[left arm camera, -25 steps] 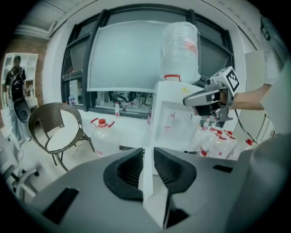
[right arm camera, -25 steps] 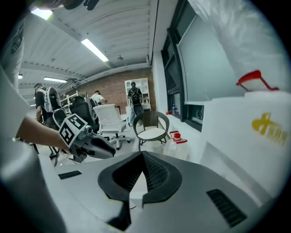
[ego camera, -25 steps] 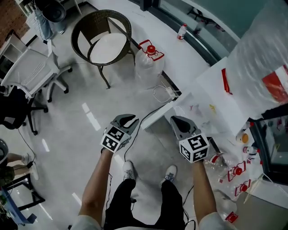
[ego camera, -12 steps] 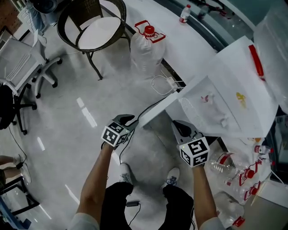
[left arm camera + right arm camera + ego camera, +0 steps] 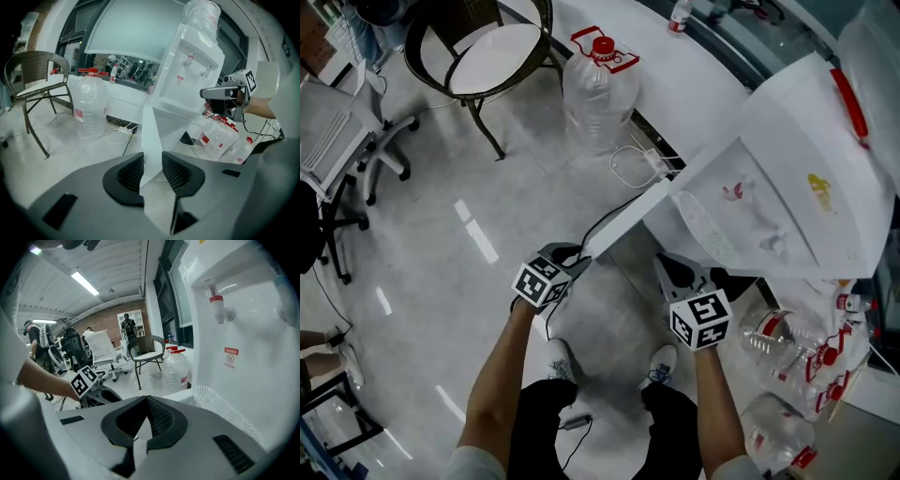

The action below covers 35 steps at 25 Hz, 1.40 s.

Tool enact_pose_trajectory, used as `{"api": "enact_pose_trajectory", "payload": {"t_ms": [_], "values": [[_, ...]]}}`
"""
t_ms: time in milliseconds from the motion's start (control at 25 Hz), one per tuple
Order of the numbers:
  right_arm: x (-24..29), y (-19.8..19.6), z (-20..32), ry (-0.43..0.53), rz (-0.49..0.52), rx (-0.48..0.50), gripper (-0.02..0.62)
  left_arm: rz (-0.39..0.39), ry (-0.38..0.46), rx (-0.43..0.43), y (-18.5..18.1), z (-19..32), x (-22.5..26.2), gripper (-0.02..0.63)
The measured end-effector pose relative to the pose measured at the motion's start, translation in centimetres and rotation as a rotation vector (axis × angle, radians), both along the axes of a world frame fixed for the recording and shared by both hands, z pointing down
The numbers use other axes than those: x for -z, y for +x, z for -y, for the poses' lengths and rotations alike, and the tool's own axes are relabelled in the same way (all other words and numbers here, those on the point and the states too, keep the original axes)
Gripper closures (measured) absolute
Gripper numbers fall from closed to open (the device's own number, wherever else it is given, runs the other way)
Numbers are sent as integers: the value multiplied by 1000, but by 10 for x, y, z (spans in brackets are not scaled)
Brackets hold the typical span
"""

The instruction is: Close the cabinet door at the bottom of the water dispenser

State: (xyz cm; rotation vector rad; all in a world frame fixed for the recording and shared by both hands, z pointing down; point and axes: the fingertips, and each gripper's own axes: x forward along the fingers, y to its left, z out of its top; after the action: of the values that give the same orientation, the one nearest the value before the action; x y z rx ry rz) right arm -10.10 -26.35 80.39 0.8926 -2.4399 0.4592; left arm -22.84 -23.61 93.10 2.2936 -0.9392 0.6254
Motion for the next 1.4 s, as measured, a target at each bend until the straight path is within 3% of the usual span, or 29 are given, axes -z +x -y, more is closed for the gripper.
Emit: {"api": "enact_pose_trajectory", "payload": {"t_ms": [160, 400, 880, 1160, 1400], "values": [[-5, 11, -12, -7, -2, -16, 569, 39, 25, -23, 12, -8, -3, 469], [-11, 48, -32, -9, 1, -77, 569, 9, 24, -50, 47, -27, -3, 462], [0, 161, -63, 7, 10, -266, 569, 27, -28, -199, 155, -55, -5, 431], [-10, 237, -81, -2, -5, -382, 569, 73, -8, -272, 227, -59, -8, 439], [-17, 285, -100, -16, 7, -479, 569, 115, -1, -261, 282, -47, -15, 443]]}}
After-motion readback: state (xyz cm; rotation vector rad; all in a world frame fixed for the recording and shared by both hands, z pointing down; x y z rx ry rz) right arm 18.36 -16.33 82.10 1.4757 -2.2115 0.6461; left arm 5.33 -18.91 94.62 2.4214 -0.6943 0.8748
